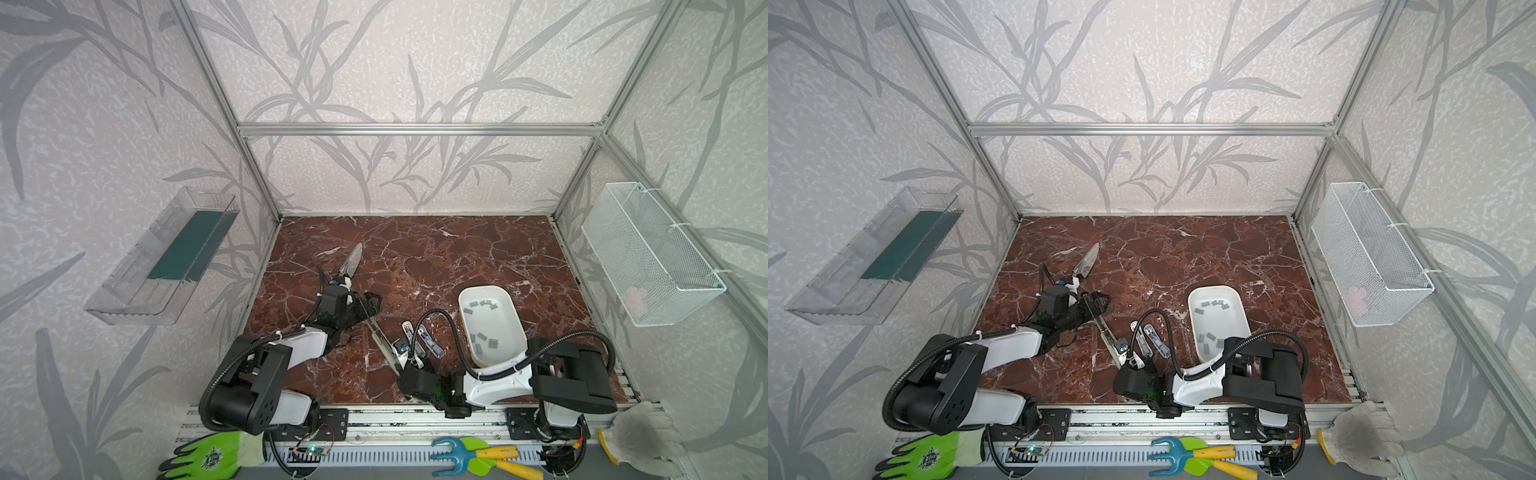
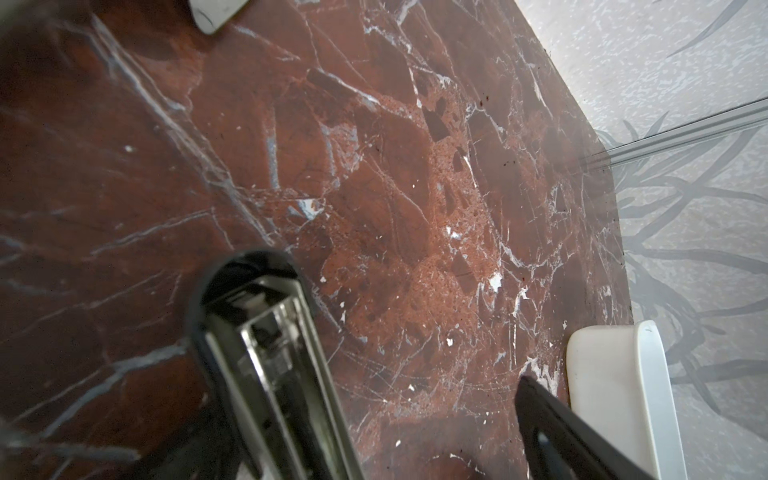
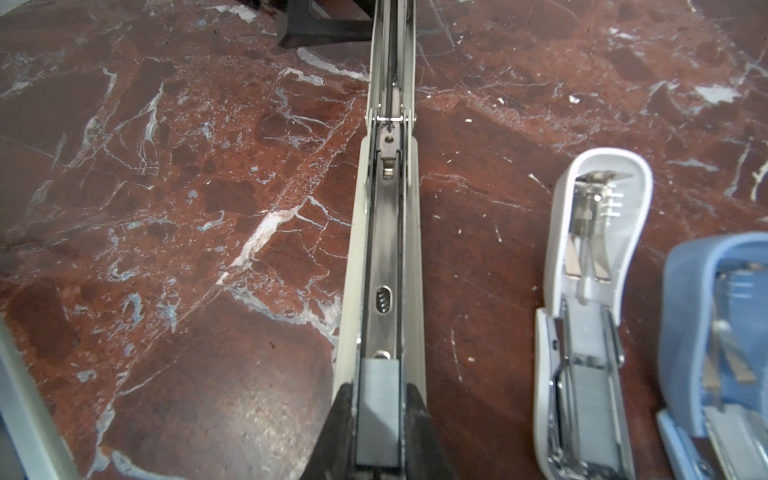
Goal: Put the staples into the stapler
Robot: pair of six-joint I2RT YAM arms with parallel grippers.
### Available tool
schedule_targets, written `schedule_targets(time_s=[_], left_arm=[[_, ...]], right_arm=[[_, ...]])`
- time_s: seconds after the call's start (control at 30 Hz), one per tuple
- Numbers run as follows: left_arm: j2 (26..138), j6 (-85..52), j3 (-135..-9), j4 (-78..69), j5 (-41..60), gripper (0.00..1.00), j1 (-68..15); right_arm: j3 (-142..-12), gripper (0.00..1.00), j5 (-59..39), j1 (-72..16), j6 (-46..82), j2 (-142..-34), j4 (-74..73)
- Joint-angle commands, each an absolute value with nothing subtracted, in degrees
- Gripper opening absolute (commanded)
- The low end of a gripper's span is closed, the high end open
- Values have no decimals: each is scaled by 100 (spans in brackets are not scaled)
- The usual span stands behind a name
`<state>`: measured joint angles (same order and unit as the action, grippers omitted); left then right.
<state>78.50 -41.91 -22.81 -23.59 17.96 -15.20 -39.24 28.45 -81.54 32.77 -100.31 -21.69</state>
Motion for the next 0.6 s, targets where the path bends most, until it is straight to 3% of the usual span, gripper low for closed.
schedule_targets(time_s=[0.0,0.17,0.4,0.57], left_arm=[[7497,-3948,-2514,-2285,1856,97,-1503],[7391,-3907,-2505,-2612,2188,84,-1546],[7427,-3850,-2470,-2847,2316,52,-1582],[7242,-3757,-2461,-2804,2320,49,-1664]], right_arm=[[-3896,0,2708,-8253,3217,-10012,-2224],[-3872,0,2725,-8251,3192,-10033,-2305],[-3949,0,2669,-8253,3151,-10133,-2345],[-3951,0,2676,-8254,3132,-10135,-2364]])
